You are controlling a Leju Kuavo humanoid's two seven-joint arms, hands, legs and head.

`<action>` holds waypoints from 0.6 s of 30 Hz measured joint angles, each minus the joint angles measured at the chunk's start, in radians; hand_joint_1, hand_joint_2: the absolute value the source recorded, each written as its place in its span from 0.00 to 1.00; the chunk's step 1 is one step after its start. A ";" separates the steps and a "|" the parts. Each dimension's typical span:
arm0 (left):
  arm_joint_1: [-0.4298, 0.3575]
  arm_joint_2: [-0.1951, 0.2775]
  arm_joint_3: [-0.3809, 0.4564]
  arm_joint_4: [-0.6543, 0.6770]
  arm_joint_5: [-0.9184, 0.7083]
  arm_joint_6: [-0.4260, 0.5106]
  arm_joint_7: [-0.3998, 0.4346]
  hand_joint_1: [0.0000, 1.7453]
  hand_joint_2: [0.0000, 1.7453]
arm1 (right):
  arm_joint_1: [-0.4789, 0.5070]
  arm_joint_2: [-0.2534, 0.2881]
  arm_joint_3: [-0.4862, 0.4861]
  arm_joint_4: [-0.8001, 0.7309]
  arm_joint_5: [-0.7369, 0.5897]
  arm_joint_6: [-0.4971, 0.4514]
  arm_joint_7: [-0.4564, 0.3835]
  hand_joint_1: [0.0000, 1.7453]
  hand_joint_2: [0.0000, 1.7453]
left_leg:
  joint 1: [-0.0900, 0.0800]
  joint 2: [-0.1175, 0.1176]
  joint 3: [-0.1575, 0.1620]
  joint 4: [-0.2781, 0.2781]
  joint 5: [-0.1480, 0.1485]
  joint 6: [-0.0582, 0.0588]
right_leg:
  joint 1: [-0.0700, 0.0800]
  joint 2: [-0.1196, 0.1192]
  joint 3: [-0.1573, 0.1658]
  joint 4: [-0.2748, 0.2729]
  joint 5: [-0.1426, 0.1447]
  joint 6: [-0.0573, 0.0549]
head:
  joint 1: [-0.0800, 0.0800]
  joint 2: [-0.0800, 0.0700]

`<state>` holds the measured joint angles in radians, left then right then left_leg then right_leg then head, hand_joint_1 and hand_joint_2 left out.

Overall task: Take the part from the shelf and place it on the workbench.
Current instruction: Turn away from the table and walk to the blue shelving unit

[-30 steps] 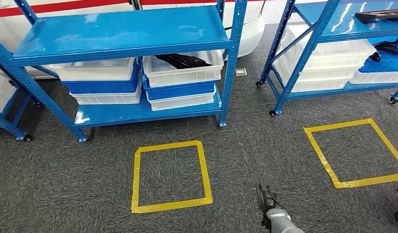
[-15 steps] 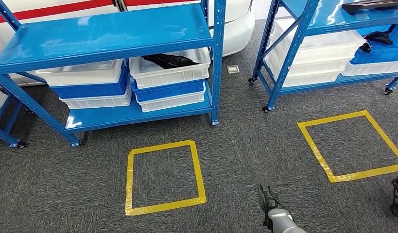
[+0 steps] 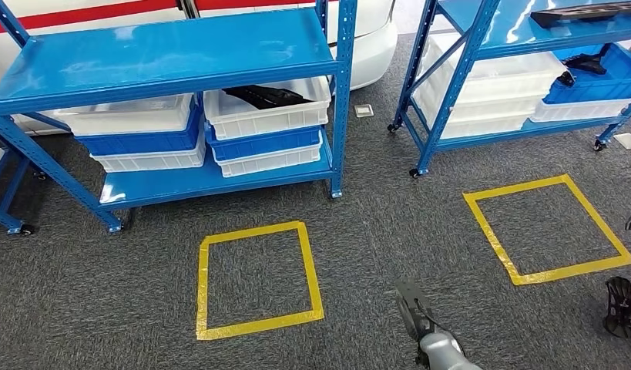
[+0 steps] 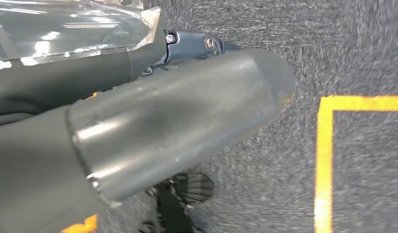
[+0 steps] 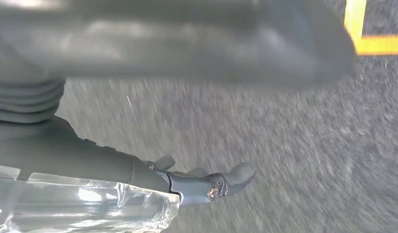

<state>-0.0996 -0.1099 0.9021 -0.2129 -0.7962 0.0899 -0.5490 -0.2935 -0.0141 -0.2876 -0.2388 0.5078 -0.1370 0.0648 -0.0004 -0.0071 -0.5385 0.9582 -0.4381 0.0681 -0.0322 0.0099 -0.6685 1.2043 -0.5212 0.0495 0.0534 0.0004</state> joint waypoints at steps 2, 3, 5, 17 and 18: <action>0.008 -0.004 0.008 0.000 0.002 0.005 -0.007 0.00 0.00 | 0.060 0.019 0.009 0.002 0.008 -0.034 -0.055 0.00 1.00 | 0.009 -0.014 -0.008 0.019 -0.010 -0.021 | -0.007 0.006 0.081 -0.128 0.032 0.021 | 0.004 0.000; 0.010 -0.004 0.010 0.000 0.002 0.006 -0.007 0.00 0.00 | 0.083 0.027 0.012 0.004 0.010 -0.039 -0.069 0.00 1.00 | 0.010 -0.020 -0.015 0.032 -0.016 -0.030 | -0.008 0.009 0.104 -0.166 0.039 0.018 | 0.005 0.000; 0.013 -0.003 0.014 0.000 0.001 0.010 -0.006 0.00 0.00 | 0.112 0.039 0.018 0.007 0.013 -0.035 -0.075 0.00 1.00 | 0.009 -0.026 -0.026 0.048 -0.022 -0.043 | -0.004 0.012 0.109 -0.173 0.038 -0.003 | 0.005 0.000; 0.011 -0.003 0.019 0.000 -0.017 0.020 -0.001 0.00 0.00 | 0.131 0.049 0.022 0.010 0.013 -0.012 -0.060 0.00 1.00 | 0.009 0.026 -0.090 0.180 -0.067 -0.034 | 0.014 -0.046 0.110 -0.174 0.038 -0.045 | 0.000 0.000; 0.009 -0.003 0.019 0.000 -0.018 0.021 -0.001 0.00 0.00 | 0.131 0.050 0.022 0.010 0.013 -0.012 -0.061 0.00 1.00 | 0.003 0.041 -0.059 0.121 -0.047 -0.023 | 0.016 -0.052 0.111 -0.174 0.038 -0.044 | 0.001 0.000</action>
<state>-0.0909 -0.1127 0.9208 -0.2133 -0.8144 0.1108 -0.5496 -0.1626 0.0358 -0.2660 -0.2293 0.5205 -0.1492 0.0038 0.0022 0.0338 -0.5978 1.0792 -0.4848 0.0449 -0.0157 -0.0417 -0.5577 1.0298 -0.4835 0.0054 0.0543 0.0004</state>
